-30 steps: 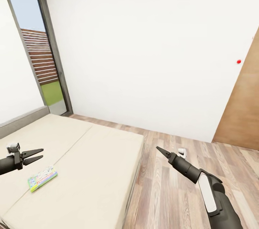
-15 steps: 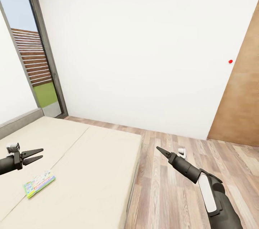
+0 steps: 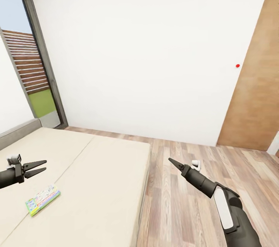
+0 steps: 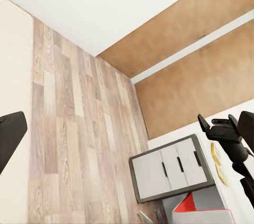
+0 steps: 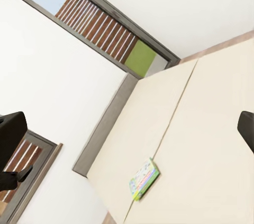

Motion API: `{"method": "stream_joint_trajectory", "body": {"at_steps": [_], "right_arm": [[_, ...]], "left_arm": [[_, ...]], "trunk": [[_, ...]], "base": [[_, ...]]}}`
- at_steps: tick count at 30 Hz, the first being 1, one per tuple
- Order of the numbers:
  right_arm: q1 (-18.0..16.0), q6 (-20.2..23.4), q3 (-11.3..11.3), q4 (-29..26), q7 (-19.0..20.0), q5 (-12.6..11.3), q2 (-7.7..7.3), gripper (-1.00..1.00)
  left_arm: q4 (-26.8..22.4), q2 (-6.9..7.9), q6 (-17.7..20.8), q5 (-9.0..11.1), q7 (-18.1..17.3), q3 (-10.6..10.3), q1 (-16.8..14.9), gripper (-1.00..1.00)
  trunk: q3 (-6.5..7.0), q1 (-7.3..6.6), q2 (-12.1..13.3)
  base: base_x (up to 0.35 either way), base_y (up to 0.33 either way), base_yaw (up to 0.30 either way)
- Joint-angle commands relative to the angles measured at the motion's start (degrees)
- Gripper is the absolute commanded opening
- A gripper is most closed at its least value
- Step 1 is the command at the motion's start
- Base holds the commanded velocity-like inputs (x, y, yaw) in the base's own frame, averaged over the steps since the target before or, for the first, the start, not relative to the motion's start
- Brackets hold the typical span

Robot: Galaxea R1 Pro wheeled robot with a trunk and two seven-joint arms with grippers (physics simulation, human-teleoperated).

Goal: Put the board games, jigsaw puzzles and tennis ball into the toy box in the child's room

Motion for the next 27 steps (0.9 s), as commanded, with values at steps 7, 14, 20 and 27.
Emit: {"method": "stream_joint_trajectory", "body": {"at_steps": [7, 14, 20, 27], "right_arm": [[-0.06, 0.35, -0.15, -0.01, 0.13, -0.11, 0.08, 1.0], [-0.06, 0.35, -0.15, 0.0, 0.13, -0.11, 0.06, 1.0], [-0.06, 0.35, -0.15, -0.01, 0.13, -0.11, 0.06, 1.0], [-0.06, 0.35, -0.15, -0.01, 0.13, -0.11, 0.06, 1.0]], "left_arm": [[0.02, 0.0, 0.61, -0.15, -0.3, 0.04, -0.04, 1.0], [0.03, -0.01, 0.61, -0.15, -0.3, 0.04, -0.04, 1.0], [0.03, 0.01, 0.61, -0.15, -0.3, 0.04, -0.04, 1.0], [0.03, 0.01, 0.61, -0.15, -0.3, 0.04, -0.04, 1.0]], "trunk": [[-0.11, 0.03, -0.11], [-0.11, 0.03, -0.11], [-0.11, 0.03, -0.11], [-0.11, 0.03, -0.11]], "base": [[-0.008, 0.169, -0.175], [-0.001, 0.122, -0.084], [0.0, 0.164, -0.087], [-0.031, 0.151, -0.169]]}}
